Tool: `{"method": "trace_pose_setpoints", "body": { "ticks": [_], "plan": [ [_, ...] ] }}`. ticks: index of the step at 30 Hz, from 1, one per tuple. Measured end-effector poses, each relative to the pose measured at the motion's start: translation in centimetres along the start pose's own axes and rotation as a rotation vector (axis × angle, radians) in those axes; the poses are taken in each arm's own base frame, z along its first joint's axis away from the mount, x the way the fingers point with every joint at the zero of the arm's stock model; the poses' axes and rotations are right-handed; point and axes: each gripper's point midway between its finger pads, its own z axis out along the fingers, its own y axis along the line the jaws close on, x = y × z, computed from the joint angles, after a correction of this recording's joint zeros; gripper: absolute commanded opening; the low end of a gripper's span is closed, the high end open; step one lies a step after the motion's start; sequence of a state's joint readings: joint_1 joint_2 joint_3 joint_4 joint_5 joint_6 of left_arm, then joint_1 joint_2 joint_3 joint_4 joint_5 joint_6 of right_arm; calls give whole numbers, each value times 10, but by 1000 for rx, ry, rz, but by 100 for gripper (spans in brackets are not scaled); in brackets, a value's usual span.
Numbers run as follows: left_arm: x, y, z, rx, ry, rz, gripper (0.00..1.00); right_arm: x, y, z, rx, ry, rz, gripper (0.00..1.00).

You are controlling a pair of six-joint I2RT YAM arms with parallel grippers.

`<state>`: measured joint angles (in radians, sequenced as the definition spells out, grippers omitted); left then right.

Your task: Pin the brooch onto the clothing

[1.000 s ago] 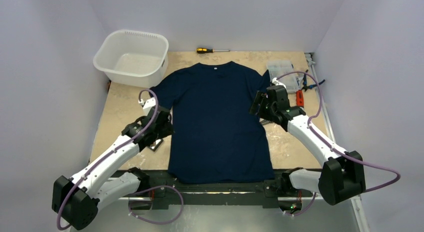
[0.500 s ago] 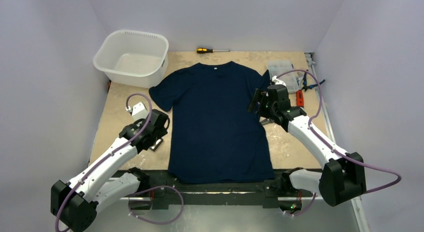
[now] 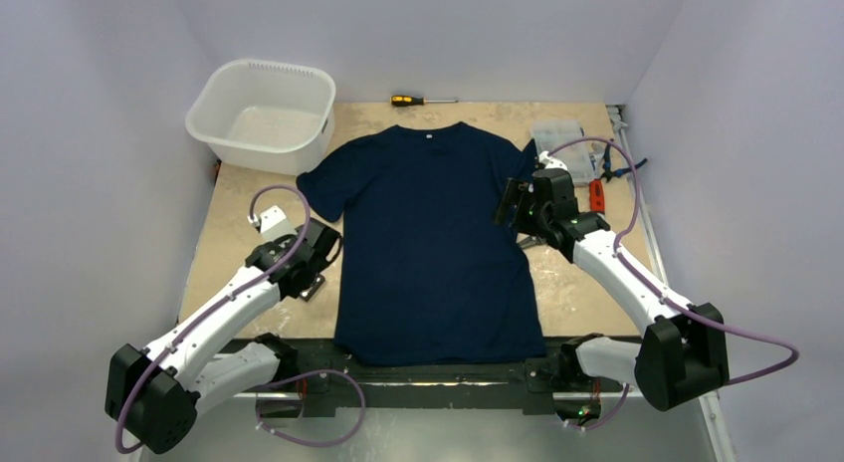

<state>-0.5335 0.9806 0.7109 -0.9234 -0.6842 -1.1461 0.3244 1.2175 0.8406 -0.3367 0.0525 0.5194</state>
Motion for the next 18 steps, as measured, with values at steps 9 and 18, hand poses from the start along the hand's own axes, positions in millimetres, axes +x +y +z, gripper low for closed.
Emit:
{"method": "trace_pose_setpoints", "body": {
  "ticks": [9,18],
  "plan": [
    [-1,1,5,-26,-13,11,57,3,2,0,-12,14,-14,80],
    [-4,-16,10,21,-30,30,48,11,9,12,-50,72,-28,73]
  ]
}}
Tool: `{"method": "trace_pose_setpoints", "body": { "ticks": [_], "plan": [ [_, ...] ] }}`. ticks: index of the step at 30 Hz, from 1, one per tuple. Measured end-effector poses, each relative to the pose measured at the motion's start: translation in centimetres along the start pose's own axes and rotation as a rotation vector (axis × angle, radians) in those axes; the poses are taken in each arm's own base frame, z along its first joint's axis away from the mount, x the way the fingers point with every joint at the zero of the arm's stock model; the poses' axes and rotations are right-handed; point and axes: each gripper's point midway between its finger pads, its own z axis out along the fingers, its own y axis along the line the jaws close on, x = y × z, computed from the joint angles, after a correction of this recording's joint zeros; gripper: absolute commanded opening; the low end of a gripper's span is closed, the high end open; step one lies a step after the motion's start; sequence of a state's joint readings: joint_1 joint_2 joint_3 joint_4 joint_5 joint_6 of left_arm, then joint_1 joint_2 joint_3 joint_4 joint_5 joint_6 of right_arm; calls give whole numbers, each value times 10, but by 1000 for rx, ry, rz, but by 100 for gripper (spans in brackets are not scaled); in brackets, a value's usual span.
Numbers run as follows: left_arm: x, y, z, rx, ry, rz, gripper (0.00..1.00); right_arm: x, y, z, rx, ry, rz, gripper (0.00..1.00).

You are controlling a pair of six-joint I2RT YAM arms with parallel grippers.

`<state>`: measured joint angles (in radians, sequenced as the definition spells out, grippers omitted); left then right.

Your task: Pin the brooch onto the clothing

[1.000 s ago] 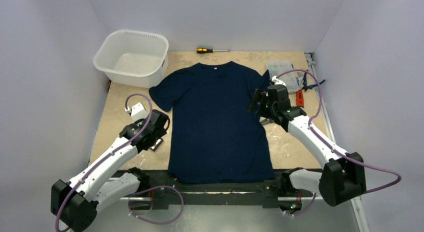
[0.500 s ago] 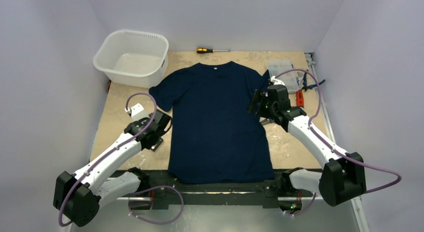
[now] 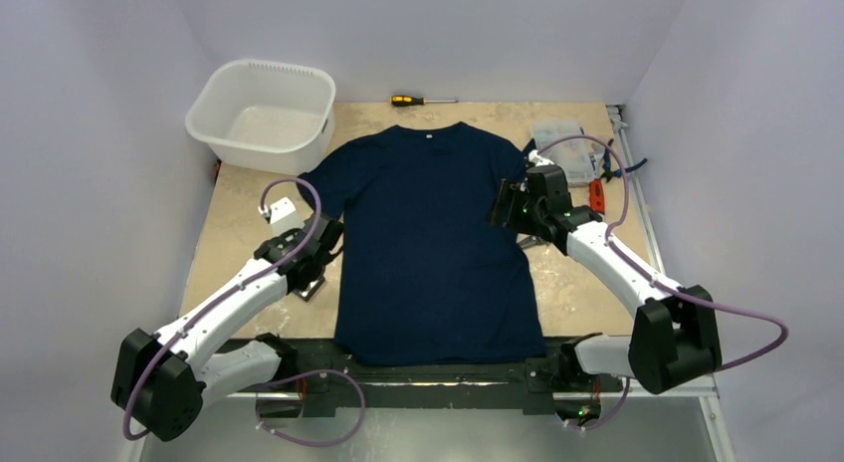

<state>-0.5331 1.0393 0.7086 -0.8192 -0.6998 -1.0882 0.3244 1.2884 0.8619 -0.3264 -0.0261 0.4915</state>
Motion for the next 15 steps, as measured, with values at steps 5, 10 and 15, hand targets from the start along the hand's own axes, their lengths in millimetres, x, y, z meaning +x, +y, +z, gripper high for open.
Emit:
{"method": "trace_pose_setpoints", "body": {
  "ticks": [5,10,15],
  "plan": [
    [-18,-21,21,1,12,13,40,1,7,6,-32,20,-3,68],
    [-45,-49,59,15,21,3,37,-13,10,14,-18,4,-1,63],
    [-57,-82,87,45,32,54,34,-43,2,30,21,-27,37,59]
  ]
}}
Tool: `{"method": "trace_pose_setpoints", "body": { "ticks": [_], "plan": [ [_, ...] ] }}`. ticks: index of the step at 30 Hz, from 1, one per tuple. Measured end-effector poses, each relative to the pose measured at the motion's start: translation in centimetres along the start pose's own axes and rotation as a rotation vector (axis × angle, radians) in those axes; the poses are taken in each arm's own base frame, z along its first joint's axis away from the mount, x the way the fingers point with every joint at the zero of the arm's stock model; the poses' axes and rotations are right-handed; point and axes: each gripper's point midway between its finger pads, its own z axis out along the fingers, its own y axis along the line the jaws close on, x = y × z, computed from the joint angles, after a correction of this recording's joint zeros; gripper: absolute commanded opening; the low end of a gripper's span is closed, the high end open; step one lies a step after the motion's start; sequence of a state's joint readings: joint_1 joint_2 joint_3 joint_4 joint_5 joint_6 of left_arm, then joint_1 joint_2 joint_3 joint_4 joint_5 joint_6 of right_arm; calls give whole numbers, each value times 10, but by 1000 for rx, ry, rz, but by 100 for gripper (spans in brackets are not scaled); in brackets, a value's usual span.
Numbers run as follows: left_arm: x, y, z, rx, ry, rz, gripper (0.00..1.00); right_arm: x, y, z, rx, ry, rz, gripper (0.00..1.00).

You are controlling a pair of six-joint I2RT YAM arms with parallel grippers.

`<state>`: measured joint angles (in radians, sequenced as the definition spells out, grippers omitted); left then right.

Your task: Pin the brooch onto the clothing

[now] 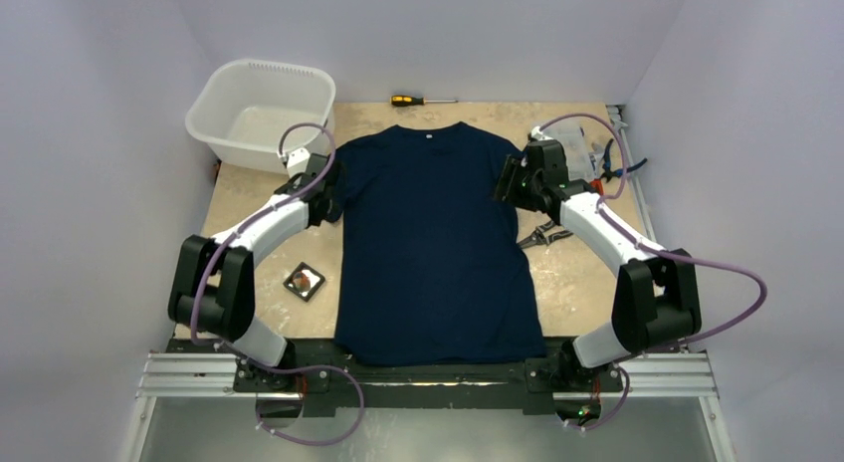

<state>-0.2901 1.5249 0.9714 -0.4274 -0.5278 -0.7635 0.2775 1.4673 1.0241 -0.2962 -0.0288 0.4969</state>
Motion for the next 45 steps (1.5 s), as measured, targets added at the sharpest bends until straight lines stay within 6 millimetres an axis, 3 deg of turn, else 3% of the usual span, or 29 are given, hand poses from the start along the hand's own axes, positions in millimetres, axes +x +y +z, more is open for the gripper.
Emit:
{"method": "trace_pose_setpoints", "body": {
  "ticks": [5,9,15,22,33,45],
  "plan": [
    [-25,-25,30,32,-7,20,32,-21,-8,13,20,-18,37,58],
    [-42,-38,55,33,-8,24,32,-20,-5,13,6,-12,40,58],
    [-66,-39,101,-3,-6,15,31,-19,-4,13,1,-9,41,58],
    [-84,-63,132,15,-3,66,31,-18,-2,13,-12,-2,40,58],
    [-79,-66,127,11,69,130,28,-18,-2,13,-14,-1,40,58],
    [-69,-28,96,39,29,90,29,-16,4,11,-48,13,39,57]
  ]
}}
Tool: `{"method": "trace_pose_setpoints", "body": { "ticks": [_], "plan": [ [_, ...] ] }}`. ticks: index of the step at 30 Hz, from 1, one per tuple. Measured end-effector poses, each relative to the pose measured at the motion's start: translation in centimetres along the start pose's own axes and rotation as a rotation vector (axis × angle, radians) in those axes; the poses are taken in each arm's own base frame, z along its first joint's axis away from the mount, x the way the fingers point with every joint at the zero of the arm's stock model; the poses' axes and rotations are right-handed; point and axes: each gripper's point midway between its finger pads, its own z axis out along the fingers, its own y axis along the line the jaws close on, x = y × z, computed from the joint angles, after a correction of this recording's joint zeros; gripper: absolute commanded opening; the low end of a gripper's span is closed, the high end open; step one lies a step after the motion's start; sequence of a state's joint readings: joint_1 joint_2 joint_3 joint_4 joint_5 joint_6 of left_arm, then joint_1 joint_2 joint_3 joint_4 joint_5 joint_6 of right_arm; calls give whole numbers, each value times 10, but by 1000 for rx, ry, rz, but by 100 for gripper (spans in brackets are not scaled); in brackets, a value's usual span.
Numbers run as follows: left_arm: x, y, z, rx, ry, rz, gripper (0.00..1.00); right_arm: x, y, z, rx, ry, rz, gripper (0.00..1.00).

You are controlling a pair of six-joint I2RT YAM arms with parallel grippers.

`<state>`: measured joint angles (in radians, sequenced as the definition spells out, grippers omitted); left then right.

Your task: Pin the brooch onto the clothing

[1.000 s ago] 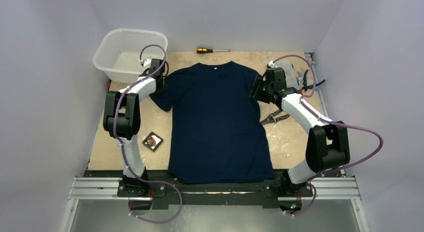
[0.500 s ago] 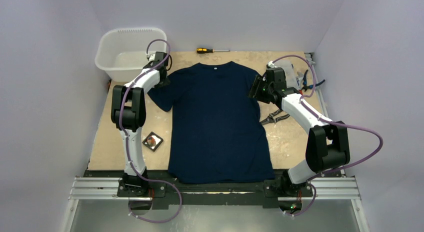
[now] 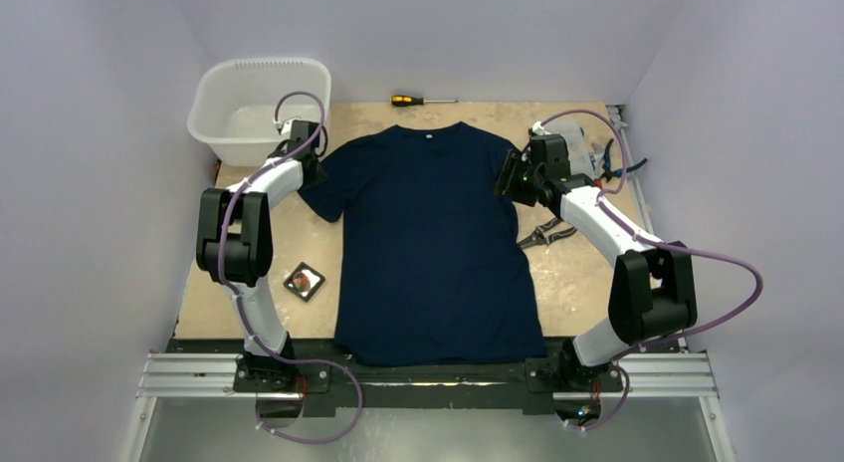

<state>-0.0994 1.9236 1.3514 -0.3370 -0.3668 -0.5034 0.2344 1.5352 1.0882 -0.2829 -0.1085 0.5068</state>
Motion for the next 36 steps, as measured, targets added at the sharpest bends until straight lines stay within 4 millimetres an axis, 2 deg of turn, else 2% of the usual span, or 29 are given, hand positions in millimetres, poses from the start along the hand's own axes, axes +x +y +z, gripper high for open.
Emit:
{"method": "trace_pose_setpoints", "body": {
  "ticks": [9,18,23,29,32,36],
  "plan": [
    [21,3,10,14,6,-2,29,2,2,-6,-14,-2,-4,57],
    [28,4,15,3,17,-30,30,3,1,-7,-14,-2,-3,57],
    [21,5,23,-20,-28,-40,31,1,-4,-4,10,-11,0,57],
    [15,7,30,-40,-73,-52,33,-7,-16,12,46,-4,24,57],
    [17,9,32,-47,-91,-59,39,-16,-23,18,75,-19,33,56],
    [16,13,21,-44,-99,-62,56,-29,-34,24,123,-44,45,56]
  ]
}}
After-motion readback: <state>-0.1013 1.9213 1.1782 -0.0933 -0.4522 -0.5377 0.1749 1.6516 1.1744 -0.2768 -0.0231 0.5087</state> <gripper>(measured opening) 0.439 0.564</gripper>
